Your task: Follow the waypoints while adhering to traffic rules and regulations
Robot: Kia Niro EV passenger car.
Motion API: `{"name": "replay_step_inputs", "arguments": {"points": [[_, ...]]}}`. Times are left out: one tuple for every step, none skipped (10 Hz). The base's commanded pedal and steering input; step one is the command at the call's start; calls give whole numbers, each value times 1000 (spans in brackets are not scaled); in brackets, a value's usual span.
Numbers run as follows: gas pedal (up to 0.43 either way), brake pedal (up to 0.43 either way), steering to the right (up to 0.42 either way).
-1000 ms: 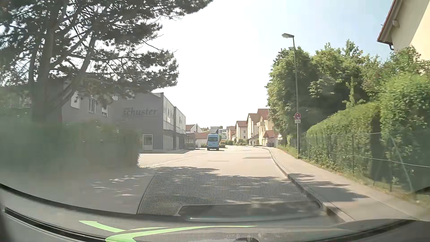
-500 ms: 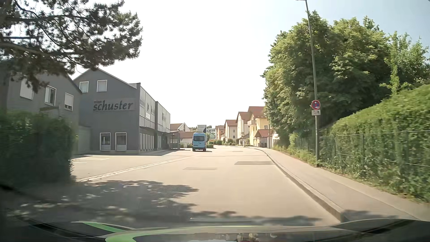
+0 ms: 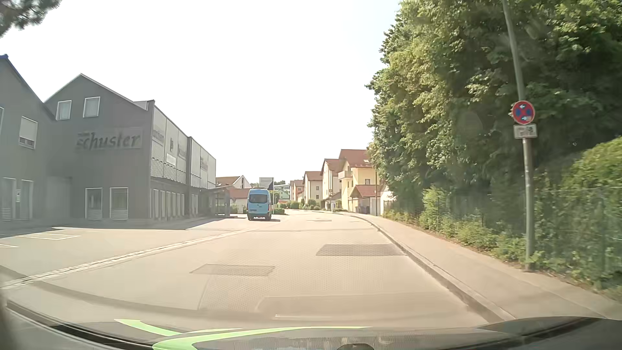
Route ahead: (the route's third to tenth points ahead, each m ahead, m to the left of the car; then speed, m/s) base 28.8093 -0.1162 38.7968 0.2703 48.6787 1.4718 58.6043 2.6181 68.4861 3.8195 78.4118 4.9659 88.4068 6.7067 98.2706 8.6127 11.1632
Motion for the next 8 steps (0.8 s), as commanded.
{"name": "replay_step_inputs", "arguments": {"points": [[0,0,27],[0,0,22],[0,0,18],[0,0,14],[0,0,11],[0,0,8],[0,0,6],[0,0,5]]}}
